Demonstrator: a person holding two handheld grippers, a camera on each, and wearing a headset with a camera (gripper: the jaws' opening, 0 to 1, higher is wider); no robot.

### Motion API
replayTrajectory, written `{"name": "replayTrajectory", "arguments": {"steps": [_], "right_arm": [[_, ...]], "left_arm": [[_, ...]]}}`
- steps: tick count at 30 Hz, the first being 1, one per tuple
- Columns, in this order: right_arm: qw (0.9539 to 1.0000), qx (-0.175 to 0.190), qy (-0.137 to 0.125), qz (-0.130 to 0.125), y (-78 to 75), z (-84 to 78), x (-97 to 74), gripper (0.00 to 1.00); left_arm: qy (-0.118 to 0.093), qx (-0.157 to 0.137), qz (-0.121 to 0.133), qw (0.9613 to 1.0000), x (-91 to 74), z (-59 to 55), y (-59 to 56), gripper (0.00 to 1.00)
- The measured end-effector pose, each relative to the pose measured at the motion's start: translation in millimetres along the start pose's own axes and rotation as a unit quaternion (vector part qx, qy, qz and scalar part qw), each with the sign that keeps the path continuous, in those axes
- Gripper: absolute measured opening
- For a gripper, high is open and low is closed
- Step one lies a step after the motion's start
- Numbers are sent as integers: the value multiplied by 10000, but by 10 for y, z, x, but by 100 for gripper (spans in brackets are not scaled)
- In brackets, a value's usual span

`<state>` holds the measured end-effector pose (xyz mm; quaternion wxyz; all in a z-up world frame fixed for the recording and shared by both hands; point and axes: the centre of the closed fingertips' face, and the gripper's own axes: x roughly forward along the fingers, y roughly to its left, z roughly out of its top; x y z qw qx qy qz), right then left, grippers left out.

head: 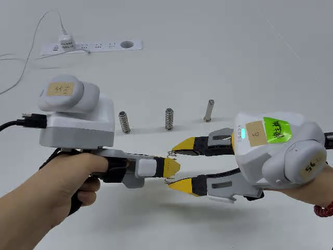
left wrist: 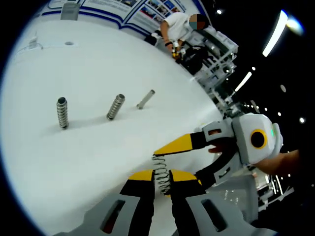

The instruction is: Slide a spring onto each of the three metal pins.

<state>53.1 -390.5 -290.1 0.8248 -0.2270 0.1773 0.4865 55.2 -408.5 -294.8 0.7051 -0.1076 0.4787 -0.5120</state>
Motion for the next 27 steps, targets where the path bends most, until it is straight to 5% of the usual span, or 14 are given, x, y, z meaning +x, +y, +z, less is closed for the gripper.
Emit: {"name": "replayTrajectory", "arguments": {"steps": [17, 27], "right_arm": [[9992, 311, 3, -246, -104, 7, -18, 35], [9924, 1093, -80, -558, -233, -43, -103, 41]], "left_arm": [[-342, 14, 250, 9991, -50, 103, 37, 10], [-952, 252, 545, 9936, -121, 280, 94, 10]]}}
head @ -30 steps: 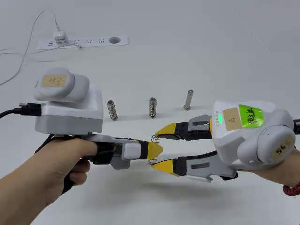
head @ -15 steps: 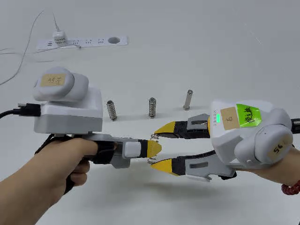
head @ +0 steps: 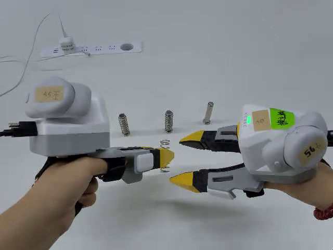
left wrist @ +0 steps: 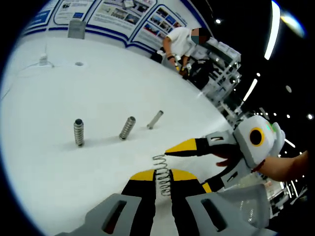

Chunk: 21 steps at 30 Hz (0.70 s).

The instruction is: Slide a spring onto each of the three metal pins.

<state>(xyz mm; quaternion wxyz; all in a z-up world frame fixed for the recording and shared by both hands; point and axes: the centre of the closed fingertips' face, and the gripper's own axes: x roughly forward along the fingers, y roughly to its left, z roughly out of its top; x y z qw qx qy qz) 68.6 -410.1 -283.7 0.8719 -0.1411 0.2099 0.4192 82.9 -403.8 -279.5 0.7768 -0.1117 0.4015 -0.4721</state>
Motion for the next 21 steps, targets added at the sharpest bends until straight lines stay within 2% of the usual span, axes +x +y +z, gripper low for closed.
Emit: {"name": "replayTrajectory", "arguments": {"steps": [2, 7, 13, 17, 21], "right_arm": [[9996, 277, 54, -69, -23, -27, -12, 44], [9991, 397, 111, -140, -42, -74, -30, 48], [9963, 798, 160, -292, -100, -120, -56, 52], [9943, 942, 218, -454, -161, -161, -83, 54], [9921, 1128, 237, -504, -175, -187, -104, 58]], "left_arm": [[-138, 12, 33, 9999, -7, 44, 4, 10], [-448, 133, 131, 9988, -9, 156, 8, 10], [-725, 252, 309, 9966, -7, 241, 49, 10], [-956, 309, 410, 9941, -17, 306, 58, 10], [-1296, 646, 383, 9887, -17, 422, 0, 10]]}}
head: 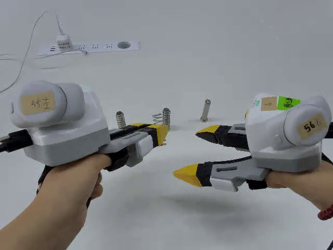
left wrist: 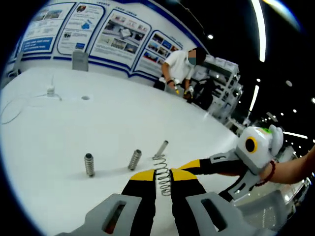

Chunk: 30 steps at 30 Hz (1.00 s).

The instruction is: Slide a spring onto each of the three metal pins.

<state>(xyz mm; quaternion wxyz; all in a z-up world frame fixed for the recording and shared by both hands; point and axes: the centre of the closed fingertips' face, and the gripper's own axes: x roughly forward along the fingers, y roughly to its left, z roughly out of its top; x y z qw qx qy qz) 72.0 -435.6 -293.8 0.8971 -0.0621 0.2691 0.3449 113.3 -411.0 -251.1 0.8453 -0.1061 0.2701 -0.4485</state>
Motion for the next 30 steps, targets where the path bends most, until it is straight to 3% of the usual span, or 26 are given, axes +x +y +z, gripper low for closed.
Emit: {"name": "replayTrajectory", "arguments": {"steps": [8, 19, 30], "right_arm": [[9994, 175, 12, -303, -85, -40, -51, 66], [9980, 330, 32, -539, -171, -71, -117, 74], [9967, 378, 41, -722, -255, -96, -180, 75]], "left_arm": [[-488, 553, -35, 9973, 66, 152, -67, 10], [-746, 909, 8, 9931, 145, 265, -60, 10], [-1213, 1404, -135, 9825, 312, 515, -174, 10]]}}
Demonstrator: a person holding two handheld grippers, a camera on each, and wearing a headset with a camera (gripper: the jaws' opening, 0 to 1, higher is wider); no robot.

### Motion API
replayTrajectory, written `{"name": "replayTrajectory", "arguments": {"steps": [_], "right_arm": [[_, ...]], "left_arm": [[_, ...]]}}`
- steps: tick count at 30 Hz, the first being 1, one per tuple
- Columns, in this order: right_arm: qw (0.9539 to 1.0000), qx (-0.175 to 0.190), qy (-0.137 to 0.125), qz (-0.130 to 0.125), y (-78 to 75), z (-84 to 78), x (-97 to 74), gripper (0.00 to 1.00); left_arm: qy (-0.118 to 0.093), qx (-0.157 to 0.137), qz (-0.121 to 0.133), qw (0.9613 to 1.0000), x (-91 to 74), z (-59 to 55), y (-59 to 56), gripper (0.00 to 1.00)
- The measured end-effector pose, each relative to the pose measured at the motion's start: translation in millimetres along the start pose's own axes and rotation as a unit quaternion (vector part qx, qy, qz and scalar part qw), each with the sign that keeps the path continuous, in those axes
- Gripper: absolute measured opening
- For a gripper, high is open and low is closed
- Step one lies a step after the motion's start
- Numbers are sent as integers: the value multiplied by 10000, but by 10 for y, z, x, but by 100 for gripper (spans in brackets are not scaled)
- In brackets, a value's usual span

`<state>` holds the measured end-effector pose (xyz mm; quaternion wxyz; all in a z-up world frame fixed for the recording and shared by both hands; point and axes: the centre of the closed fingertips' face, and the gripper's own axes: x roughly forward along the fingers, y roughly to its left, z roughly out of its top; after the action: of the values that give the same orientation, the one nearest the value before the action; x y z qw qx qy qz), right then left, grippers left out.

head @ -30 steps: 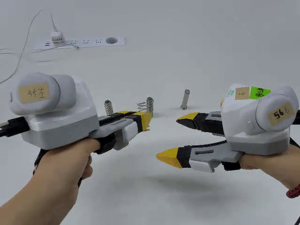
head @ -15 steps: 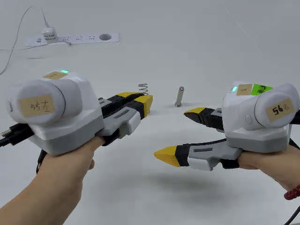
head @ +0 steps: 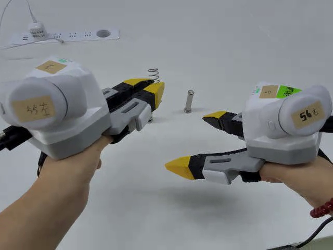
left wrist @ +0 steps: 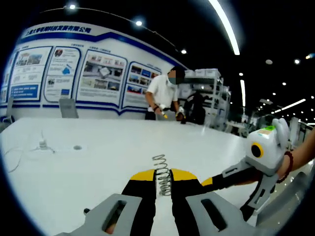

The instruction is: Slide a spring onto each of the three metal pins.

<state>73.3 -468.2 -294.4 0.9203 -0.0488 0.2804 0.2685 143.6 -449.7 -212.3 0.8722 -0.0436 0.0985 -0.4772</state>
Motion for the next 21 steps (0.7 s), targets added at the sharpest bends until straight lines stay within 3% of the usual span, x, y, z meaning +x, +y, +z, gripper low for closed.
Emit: {"name": "replayTrajectory", "arguments": {"steps": [5, 10, 21], "right_arm": [[9999, 72, 4, -105, -91, -28, -27, 75], [9998, 137, 7, -176, -156, -53, -42, 75], [9990, 288, 67, -342, -311, -154, -70, 75]], "left_arm": [[-121, 457, -41, 9989, 125, 63, -28, 10], [-145, 691, -36, 9975, 245, 56, -32, 10], [-146, 700, 62, 9974, 500, -34, -31, 10]]}}
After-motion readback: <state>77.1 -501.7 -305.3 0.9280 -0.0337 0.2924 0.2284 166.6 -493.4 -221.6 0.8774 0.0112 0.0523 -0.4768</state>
